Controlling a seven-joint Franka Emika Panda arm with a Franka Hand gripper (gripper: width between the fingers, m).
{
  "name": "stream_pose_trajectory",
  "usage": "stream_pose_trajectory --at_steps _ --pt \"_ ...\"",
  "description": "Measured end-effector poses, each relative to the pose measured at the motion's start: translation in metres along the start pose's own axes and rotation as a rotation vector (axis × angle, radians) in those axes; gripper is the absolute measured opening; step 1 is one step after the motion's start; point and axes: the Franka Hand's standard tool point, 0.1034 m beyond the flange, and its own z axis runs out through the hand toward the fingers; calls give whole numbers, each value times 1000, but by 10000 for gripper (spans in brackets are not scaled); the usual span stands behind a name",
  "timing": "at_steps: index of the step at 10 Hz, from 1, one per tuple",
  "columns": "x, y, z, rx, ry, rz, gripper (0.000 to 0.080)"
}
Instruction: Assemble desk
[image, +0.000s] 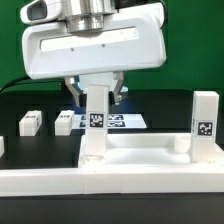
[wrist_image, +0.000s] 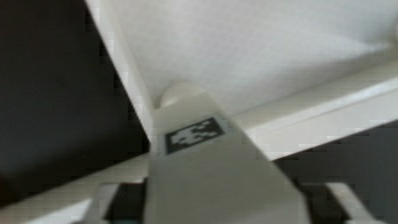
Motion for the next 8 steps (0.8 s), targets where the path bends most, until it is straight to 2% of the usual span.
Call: stream_pose_trajectory --at_steps 2,3,6,8 --pt "4 -1 -2 -2 -18 191 296" --pt "7 -3 -3 -15 -27 335 296" --pt "5 -7 3 -14 -78 858 296" --pt "9 -5 4 30 -106 1054 294"
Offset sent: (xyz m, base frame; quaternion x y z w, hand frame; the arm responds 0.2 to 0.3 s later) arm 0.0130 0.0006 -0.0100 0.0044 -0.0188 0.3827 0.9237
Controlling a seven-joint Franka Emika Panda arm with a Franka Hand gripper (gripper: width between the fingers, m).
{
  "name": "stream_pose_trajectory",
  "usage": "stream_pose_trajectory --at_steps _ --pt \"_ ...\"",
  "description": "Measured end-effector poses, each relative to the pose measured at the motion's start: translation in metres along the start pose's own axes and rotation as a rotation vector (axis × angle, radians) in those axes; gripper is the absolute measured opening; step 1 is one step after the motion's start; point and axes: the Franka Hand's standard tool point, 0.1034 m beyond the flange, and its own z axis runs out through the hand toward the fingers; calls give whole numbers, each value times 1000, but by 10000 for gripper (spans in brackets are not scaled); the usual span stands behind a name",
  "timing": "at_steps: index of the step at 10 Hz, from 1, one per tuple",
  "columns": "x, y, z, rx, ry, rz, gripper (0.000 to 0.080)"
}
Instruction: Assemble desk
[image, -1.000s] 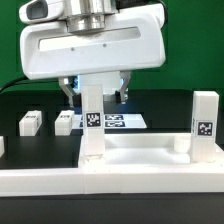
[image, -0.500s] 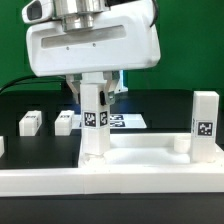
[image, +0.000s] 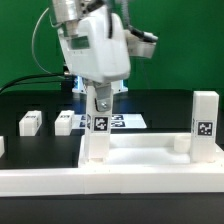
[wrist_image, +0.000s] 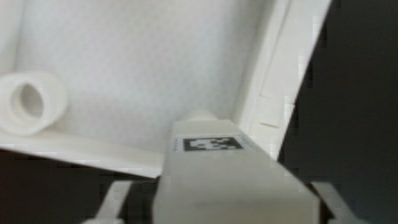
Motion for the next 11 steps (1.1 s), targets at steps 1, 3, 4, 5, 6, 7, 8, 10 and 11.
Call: stream_pose_trajectory --at_steps 1,3,4,5,6,7,8,10,11 --pt "0 0 0 8 -8 54 294" --pt "2 -1 0 16 -21 151 294" --pt "1 -1 0 16 -21 141 294" --pt "1 -1 0 16 -21 113 294" --pt "0 -1 0 13 -15 83 478" --pt "-4 -1 -2 -6 20 -110 590" --pt "-10 -2 -3 -20 37 -283 590" --pt "-13 -2 -3 -25 36 -403 646" --pt "-12 -1 -2 -27 36 -485 646"
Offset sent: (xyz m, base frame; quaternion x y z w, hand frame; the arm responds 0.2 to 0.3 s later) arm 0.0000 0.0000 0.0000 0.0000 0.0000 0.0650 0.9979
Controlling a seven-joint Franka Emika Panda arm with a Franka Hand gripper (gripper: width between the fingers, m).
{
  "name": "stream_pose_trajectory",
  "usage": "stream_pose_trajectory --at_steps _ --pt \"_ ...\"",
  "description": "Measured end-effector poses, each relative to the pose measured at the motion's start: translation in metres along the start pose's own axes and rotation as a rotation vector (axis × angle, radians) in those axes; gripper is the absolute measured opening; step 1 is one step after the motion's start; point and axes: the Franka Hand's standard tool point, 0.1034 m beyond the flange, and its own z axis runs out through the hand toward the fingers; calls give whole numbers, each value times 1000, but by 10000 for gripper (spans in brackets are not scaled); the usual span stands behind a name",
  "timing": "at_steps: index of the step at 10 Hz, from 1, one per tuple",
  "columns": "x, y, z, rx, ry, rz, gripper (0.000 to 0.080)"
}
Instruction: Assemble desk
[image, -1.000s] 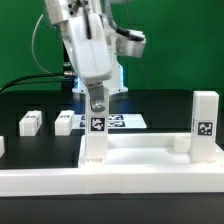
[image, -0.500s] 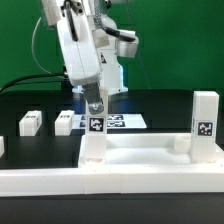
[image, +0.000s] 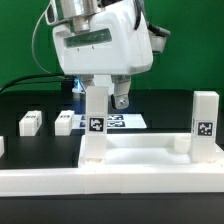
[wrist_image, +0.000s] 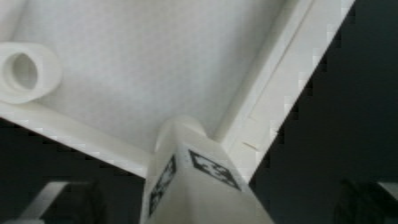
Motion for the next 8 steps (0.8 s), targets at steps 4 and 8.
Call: stream_pose_trajectory --at_steps 4,8 --pt "8 8 4 -24 4 -525 649" --pt "7 10 6 -20 1 -392 388"
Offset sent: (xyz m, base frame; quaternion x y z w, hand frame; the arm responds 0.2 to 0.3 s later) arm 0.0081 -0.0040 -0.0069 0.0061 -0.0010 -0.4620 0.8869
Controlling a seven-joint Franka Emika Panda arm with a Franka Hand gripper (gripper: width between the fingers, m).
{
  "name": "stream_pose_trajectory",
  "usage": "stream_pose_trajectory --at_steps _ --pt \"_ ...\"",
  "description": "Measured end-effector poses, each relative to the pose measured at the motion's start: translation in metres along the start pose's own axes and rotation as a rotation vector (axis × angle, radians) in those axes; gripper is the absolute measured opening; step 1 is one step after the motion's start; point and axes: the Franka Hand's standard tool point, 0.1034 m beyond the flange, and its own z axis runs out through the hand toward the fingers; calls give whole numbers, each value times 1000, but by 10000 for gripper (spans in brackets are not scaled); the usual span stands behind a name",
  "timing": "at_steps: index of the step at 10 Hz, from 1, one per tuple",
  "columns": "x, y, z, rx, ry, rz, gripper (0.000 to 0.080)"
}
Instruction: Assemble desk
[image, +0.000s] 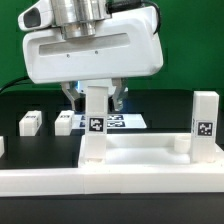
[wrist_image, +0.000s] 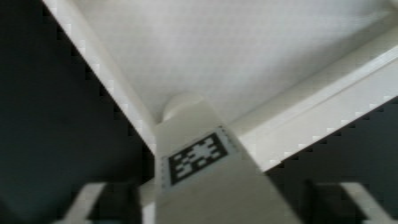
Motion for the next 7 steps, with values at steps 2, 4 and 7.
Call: stream_pose_trajectory --at_steps 2,4,7 --pt "0 3 0 -4 -2 161 293" --pt "0 2 1 -4 -2 289 293" --pt "-3 -4 3 12 -10 728 291"
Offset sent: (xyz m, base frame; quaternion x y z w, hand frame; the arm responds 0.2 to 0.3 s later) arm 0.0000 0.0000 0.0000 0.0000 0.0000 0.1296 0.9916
